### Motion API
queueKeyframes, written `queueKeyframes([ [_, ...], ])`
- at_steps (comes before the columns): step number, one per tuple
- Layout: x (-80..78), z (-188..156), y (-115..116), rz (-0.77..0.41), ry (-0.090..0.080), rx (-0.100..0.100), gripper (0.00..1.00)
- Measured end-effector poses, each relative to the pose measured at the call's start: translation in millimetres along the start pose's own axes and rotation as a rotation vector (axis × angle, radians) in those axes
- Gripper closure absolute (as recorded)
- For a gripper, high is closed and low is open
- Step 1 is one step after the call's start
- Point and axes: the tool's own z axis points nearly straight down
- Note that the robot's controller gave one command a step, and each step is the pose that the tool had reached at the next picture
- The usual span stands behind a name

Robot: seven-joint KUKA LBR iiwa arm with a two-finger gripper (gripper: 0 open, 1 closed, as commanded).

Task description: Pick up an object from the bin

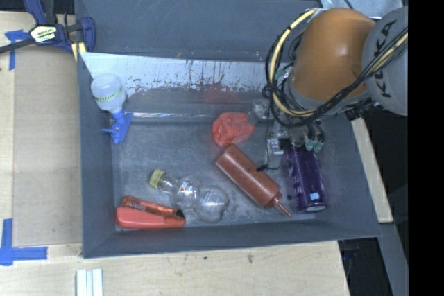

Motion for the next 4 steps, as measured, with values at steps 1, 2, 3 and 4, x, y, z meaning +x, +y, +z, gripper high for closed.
queueKeyframes([
  [1,-1.5,-4.8,-0.1,0.000,-0.008,0.000,0.00],
  [2,-21.0,35.5,7.0,-0.063,-0.015,0.001,0.00],
  [3,-55.8,93.5,1.9,-0.048,-0.032,0.000,0.00],
  [4,-56.2,89.8,2.5,-0.042,-0.038,-0.001,1.00],
])
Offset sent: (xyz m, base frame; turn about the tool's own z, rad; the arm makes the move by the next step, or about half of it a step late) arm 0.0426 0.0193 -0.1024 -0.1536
